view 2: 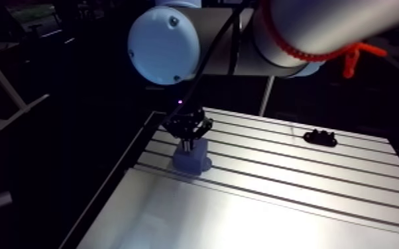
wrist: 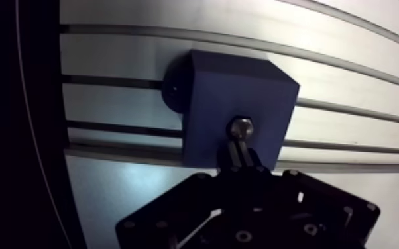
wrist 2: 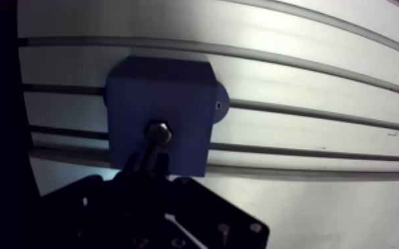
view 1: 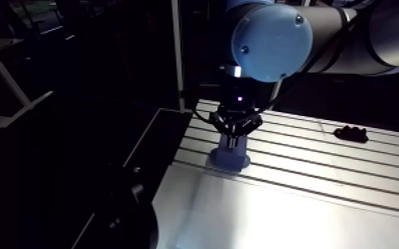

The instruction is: Pick up the M10 bolt and insert it into the hex recess until seated.

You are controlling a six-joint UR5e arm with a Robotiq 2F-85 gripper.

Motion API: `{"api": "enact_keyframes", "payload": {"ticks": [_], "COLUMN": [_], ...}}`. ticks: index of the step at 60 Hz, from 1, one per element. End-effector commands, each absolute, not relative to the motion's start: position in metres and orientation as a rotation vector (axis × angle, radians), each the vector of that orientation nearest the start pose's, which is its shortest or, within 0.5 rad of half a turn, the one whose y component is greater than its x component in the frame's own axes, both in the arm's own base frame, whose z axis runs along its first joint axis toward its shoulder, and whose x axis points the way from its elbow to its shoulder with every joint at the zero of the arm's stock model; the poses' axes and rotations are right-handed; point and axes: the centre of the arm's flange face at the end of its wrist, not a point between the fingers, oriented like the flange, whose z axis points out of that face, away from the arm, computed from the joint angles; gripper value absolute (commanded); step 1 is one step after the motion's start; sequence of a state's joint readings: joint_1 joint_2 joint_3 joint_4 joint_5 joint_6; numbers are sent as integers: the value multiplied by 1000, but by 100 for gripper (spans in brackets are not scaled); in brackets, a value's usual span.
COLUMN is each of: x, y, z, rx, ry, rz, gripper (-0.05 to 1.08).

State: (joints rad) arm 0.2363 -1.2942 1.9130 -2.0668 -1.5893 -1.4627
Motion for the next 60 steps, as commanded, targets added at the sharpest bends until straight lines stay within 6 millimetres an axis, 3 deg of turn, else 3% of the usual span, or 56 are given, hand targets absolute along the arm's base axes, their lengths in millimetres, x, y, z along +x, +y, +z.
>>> {"api": "enact_keyframes", "payload": {"ticks": [1,60], "x": [-479,-480], "y": [-251,-251], "z": [231,237], "rx": [-198,-201], "ry": [3032,3044], "rz": [54,46], "gripper": [108,108]}}
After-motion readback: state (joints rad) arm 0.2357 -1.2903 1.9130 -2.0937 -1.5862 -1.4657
